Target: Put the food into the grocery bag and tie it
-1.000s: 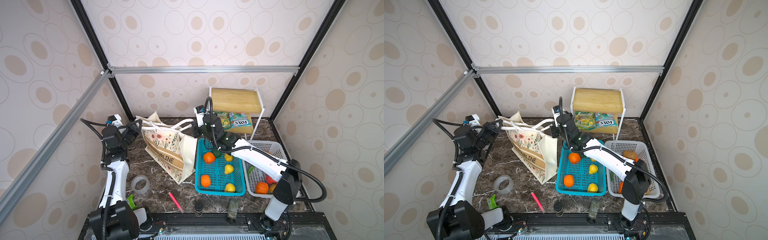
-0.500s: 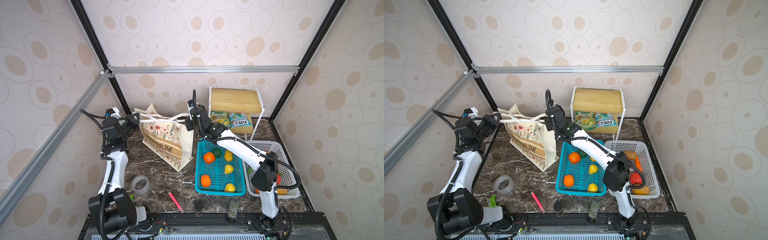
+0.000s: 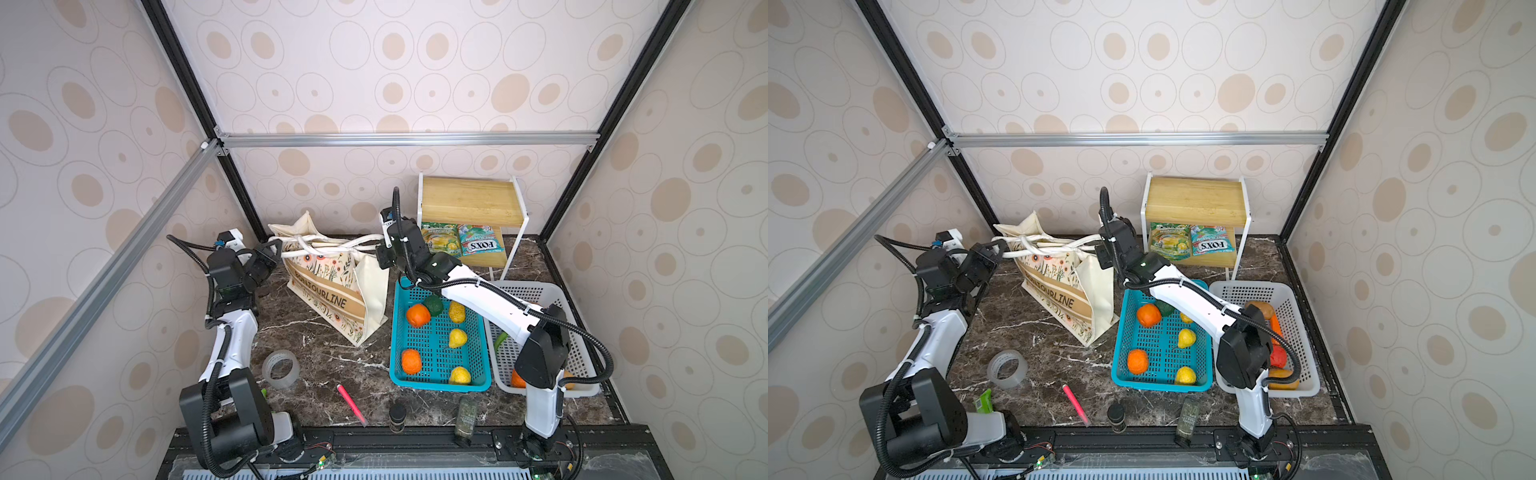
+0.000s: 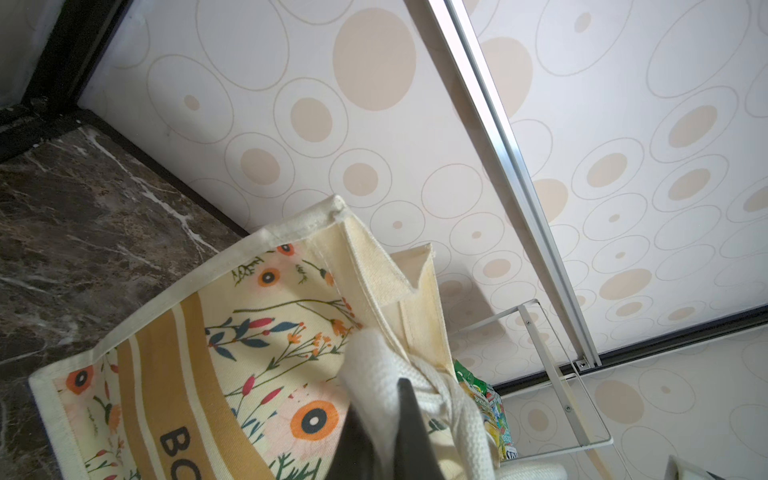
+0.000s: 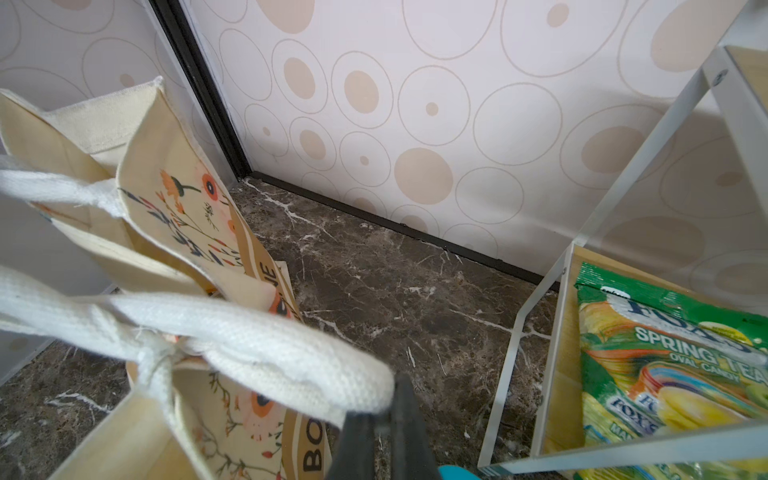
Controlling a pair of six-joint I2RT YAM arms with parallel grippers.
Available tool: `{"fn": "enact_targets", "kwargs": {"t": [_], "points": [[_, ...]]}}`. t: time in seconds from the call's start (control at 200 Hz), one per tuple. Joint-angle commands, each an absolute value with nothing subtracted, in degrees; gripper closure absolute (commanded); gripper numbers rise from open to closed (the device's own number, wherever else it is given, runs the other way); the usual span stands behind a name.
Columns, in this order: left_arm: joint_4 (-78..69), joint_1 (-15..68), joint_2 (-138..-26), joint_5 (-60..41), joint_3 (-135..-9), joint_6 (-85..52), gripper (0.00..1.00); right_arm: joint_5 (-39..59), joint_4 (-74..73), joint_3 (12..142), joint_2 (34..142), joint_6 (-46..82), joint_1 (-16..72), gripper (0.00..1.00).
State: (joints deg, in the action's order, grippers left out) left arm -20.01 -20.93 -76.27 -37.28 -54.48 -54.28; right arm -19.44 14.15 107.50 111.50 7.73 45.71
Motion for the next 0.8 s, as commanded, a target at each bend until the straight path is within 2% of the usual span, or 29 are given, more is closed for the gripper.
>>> {"fn": "enact_targets", "kwargs": {"t": [0.0,0.11,0.225,0.35,0.56,0.655,0.735,0.795], "points": [[-24.9,-20.8,-75.6,-33.0,-54.9,-55.4,1.0,-23.2,18.4,112.5,112.5,3.1,43.3,1.0],[-26.0,-19.7,-76.4,-36.9,-55.8,-56.0,1.0,-19.1,19.2,114.6,113.1,1.0,44.0,1.0],[-23.3,-17.6,-74.3,-34.2,-56.6,-52.7,0.98,-15.3,20.5,116.5,112.8,1.1,44.6,1.0],[-22.8,-16.2,-74.8,-35.7,-57.6,-51.6,1.0,-12.6,19.4,117.4,111.9,2.2,44.9,1.0],[-17.8,-16.9,-74.6,-30.0,-55.9,-49.7,1.0,-17.0,23.5,120.2,113.5,2.6,44.8,1.0],[-19.1,-16.4,-74.8,-32.0,-55.5,-50.3,1.0,-13.9,23.5,119.4,113.0,2.5,44.8,0.99],[-18.6,-16.2,-73.6,-31.3,-55.6,-49.9,0.96,-10.7,22.0,118.0,111.9,2.5,45.2,0.98],[-18.3,-16.2,-72.5,-30.9,-55.7,-49.2,0.81,-8.0,21.9,118.1,111.7,2.4,45.5,0.94]]}}
